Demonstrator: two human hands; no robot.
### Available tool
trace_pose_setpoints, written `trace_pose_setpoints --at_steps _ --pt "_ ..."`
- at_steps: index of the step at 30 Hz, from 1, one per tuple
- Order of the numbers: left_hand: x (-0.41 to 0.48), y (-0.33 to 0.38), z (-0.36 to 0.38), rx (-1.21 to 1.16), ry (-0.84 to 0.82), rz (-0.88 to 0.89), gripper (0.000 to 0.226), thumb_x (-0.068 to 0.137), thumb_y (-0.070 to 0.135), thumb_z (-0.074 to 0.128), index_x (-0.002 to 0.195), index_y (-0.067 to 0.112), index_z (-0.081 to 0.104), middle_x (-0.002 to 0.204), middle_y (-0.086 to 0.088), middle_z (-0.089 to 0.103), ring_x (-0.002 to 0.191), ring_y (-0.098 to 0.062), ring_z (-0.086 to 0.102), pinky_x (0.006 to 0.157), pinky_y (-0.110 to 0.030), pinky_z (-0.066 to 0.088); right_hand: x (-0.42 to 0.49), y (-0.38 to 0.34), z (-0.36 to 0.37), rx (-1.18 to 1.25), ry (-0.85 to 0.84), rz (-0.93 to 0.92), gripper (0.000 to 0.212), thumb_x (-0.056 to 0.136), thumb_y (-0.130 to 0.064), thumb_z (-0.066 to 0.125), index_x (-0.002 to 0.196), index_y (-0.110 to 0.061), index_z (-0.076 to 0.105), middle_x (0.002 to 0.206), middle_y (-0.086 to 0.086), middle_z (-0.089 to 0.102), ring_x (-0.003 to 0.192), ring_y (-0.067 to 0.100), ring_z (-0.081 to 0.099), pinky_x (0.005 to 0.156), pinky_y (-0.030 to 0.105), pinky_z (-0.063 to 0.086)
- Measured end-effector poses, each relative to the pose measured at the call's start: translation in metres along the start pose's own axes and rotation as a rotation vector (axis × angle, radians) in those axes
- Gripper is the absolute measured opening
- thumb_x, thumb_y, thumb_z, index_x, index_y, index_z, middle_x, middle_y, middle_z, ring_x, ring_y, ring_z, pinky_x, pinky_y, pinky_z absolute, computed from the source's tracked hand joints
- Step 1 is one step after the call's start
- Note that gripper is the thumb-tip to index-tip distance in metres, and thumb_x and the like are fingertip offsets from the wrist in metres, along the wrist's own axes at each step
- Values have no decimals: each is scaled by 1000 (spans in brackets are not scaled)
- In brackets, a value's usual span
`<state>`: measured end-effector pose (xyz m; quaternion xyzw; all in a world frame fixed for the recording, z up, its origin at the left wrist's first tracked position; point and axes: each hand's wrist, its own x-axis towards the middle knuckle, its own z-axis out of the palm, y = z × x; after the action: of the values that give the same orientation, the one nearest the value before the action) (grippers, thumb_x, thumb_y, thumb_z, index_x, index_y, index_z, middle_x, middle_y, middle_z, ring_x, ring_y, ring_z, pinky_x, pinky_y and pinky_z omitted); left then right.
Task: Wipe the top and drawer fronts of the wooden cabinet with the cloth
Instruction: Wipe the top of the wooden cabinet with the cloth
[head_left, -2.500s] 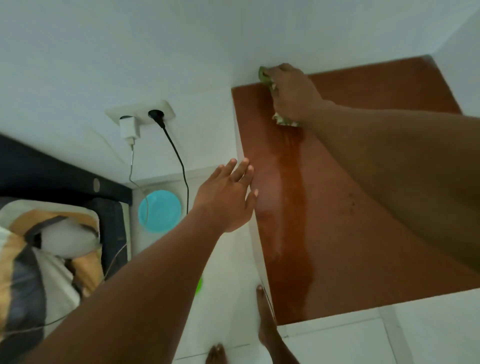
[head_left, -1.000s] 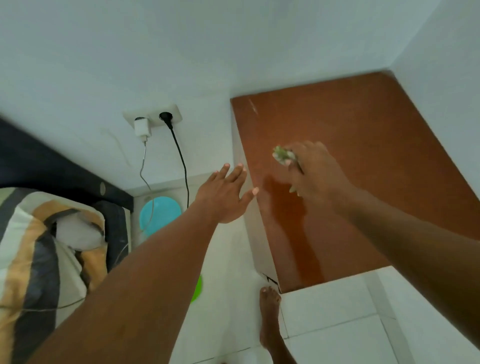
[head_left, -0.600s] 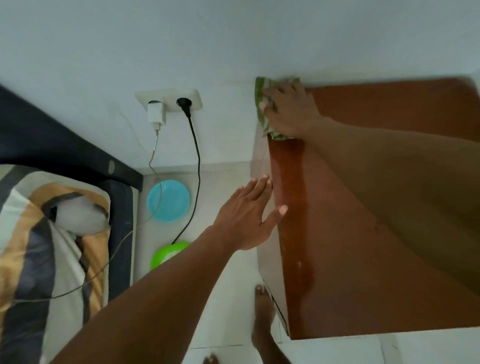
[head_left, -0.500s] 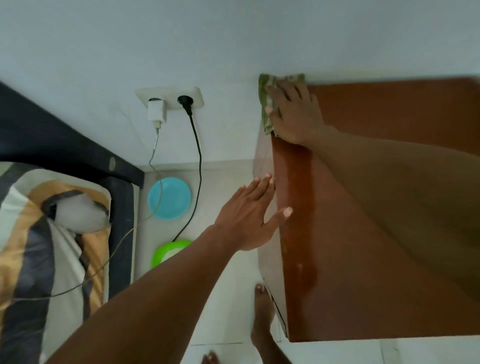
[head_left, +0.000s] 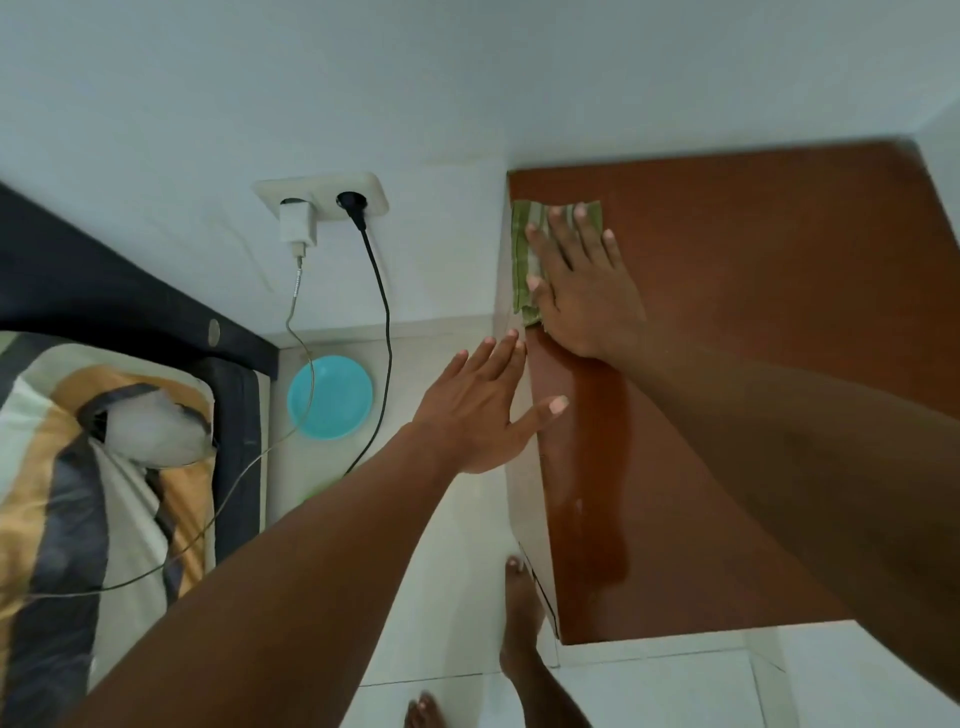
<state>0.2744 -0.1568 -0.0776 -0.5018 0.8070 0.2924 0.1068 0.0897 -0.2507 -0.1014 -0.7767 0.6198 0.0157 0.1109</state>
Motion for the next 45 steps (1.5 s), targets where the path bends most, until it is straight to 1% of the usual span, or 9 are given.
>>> trace_pose_setpoints --at_steps 7,15,19,24,28,31,36,41,45 --pt "-49 9 22 179 52 134 83 101 67 13 163 13 1 172 -5 -4 158 -19 -6 128 -41 2 -88 -17 15 22 -2 9 64 103 -47 12 163 -25 2 171 6 -6 158 29 -10 126 52 0" --pt "-80 16 52 155 27 145 80 101 48 33 163 15 -3 171 -2 -11 158 -20 -7 128 -41 4 -213 -41 37 60 -17 1 61 104 -45 6 163 -28 2 171 2 -6 157 24 -13 128 49 3" --pt "-78 17 48 188 2 138 80 101 47 33 163 14 -5 171 -2 -12 158 -22 -7 128 -42 3 -283 -53 51 156 4 -24 57 106 -37 19 162 -25 15 171 0 4 158 25 -4 127 49 10" --pt "-72 25 41 208 -20 100 80 102 51 30 163 13 -4 171 -3 -12 158 -23 -6 128 -45 4 -338 -64 65 150 138 -117 85 74 12 74 151 -11 44 161 10 36 151 35 28 117 52 30" --pt "-66 27 36 231 -11 94 80 102 54 26 163 12 -2 172 -3 -10 158 -23 -4 128 -44 4 -357 -65 61 164 118 -155 87 66 22 73 144 -12 55 155 6 48 146 29 39 95 45 59" --pt "-61 22 36 234 1 100 80 102 58 22 163 12 -1 172 -2 -10 158 -23 -5 127 -45 3 -353 -62 43 243 94 -169 77 74 20 67 142 -15 56 149 7 55 139 26 50 88 45 62" --pt "-59 12 32 287 28 140 74 103 54 17 163 14 4 172 -2 -3 158 -24 -6 128 -47 3 -278 -47 -9 333 288 41 45 95 -11 40 134 -5 62 133 22 65 91 38 72 85 41 57" --pt "-59 2 25 333 214 252 84 98 65 1 161 16 26 168 -3 26 158 -28 4 127 -49 7 -161 -35 -36 321 244 183 50 99 -3 51 147 -18 50 151 13 52 130 35 56 112 46 44" --pt "-53 -11 35 291 198 244 90 96 75 1 163 17 15 171 -1 12 158 -24 -2 128 -48 8 -84 -28 -45 289 130 177 58 97 -2 51 151 -20 44 154 13 47 136 37 48 114 48 41"
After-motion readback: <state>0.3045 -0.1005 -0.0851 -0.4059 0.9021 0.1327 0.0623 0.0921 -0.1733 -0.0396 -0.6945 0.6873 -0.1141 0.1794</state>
